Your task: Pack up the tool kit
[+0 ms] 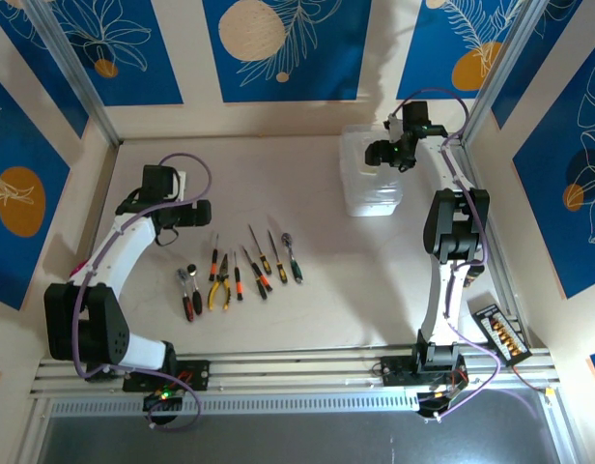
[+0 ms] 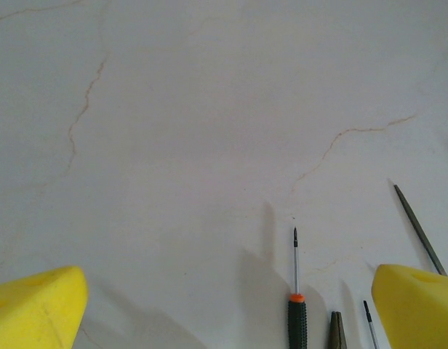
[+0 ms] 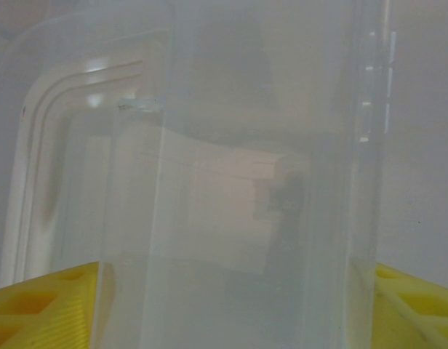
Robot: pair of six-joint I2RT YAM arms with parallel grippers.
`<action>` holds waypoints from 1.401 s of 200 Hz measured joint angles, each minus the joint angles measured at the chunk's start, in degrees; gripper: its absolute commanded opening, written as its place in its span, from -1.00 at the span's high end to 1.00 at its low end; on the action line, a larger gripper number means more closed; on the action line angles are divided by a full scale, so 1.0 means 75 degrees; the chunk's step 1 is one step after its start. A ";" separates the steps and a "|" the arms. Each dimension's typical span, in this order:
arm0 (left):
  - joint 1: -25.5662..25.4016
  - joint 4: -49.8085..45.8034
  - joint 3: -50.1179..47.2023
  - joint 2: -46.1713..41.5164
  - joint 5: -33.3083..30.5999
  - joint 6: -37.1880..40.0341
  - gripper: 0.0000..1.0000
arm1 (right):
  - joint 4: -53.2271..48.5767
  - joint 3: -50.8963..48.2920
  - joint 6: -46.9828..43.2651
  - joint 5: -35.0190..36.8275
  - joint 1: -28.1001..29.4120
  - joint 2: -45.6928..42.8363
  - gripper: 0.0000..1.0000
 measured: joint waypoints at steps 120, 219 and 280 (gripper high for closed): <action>-0.0169 0.0341 -0.0175 0.0000 0.0428 -0.0157 -0.99 | 0.2375 -0.5423 0.1673 -0.2092 -0.0119 -0.3395 -0.05; -0.1174 0.0455 -0.0131 0.0350 0.0618 -0.0356 -0.99 | 0.5826 -0.7834 0.3681 -0.5184 -0.0458 -0.3494 -0.35; -0.1606 0.0428 0.0187 0.0513 0.0609 -0.0356 -0.99 | 0.6210 -0.8035 0.3867 -0.5537 -0.0583 -0.3395 -0.60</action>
